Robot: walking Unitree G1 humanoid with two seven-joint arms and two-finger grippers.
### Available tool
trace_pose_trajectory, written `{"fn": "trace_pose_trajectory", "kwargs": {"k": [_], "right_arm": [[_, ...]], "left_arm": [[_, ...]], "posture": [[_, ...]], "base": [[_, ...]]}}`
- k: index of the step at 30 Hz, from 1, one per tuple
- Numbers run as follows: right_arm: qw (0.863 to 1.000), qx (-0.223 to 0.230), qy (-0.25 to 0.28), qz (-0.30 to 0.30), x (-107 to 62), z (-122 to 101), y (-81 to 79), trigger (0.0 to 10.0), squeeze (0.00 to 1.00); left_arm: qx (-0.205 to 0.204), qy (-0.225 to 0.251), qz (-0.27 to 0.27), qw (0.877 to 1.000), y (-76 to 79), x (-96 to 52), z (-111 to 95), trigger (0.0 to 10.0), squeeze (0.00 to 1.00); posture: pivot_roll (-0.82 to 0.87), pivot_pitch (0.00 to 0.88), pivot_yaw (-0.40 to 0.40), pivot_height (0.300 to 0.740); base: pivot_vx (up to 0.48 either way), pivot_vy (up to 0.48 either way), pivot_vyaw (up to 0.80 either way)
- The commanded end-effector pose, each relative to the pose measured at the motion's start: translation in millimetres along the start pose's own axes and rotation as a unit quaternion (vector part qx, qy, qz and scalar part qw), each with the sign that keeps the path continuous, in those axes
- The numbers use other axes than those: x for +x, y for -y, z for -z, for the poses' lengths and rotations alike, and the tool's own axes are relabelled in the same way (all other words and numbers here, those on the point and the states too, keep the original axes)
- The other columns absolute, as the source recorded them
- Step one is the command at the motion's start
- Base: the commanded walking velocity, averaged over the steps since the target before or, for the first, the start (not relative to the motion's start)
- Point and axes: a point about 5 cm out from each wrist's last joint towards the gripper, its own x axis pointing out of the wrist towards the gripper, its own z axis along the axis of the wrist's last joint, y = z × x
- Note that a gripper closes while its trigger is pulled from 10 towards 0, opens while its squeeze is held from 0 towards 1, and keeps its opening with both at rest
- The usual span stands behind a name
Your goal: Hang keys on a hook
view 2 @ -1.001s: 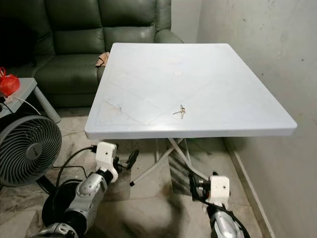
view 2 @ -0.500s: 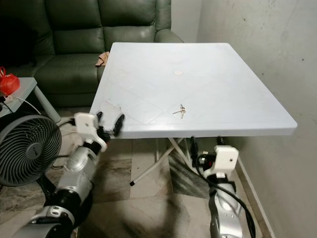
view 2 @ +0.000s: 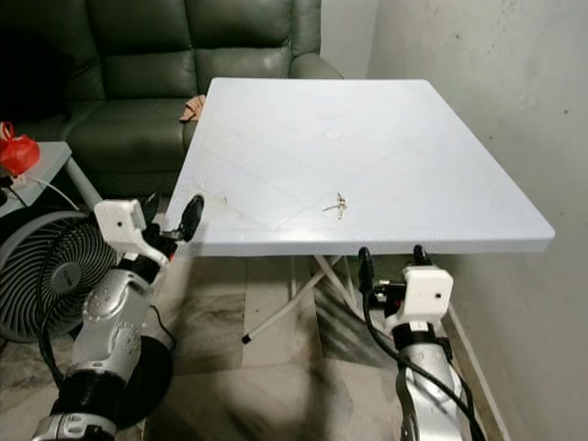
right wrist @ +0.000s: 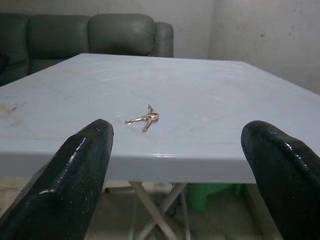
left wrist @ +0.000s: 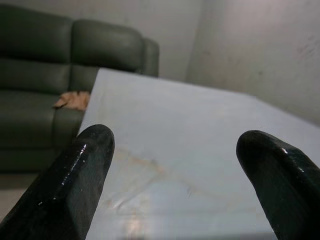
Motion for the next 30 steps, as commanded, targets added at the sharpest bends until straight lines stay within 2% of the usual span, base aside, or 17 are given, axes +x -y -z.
{"fn": "trace_pose_trajectory", "kwargs": {"k": [1, 6, 10, 22, 30], "right_arm": [[1.000, -0.005, 0.003, -0.003, 0.3, -5.6, -2.5, 10.0, 0.00], [1.000, -0.010, 0.002, -0.009, 1.8, -9.5, 0.5, 10.0, 0.00], [1.000, -0.014, 0.004, -0.009, 3.0, -13.8, 4.9, 10.0, 0.00], [1.000, -0.014, -0.001, -0.021, 3.7, -14.3, 2.6, 10.0, 0.00], [1.000, -0.018, -0.001, -0.020, 4.6, -15.1, 4.4, 10.0, 0.00]], "left_arm": [[0.007, 0.004, 0.004, 1.000, 1.3, 0.3, -6.5, 10.0, 0.00], [0.007, -0.008, 0.008, 1.000, 4.2, -0.5, -4.8, 10.0, 0.00], [0.028, -0.022, 0.015, 0.999, 5.1, -0.6, -2.3, 10.0, 0.00], [0.026, -0.023, 0.019, 0.999, 7.7, 2.2, -4.7, 10.0, 0.00], [0.026, -0.024, 0.021, 0.999, 9.2, 4.8, -5.1, 10.0, 0.00]], "posture": [[-0.06, 0.000, 0.009, 0.740], [-0.06, 0.000, -0.002, 0.740], [-0.06, 0.000, -0.002, 0.740], [-0.06, 0.000, -0.006, 0.740], [-0.05, 0.000, -0.008, 0.740]], "base": [[0.000, 0.000, 0.00], [0.000, 0.000, 0.00], [0.000, 0.000, 0.00], [0.000, 0.000, 0.00], [0.386, 0.000, 0.00]]}}
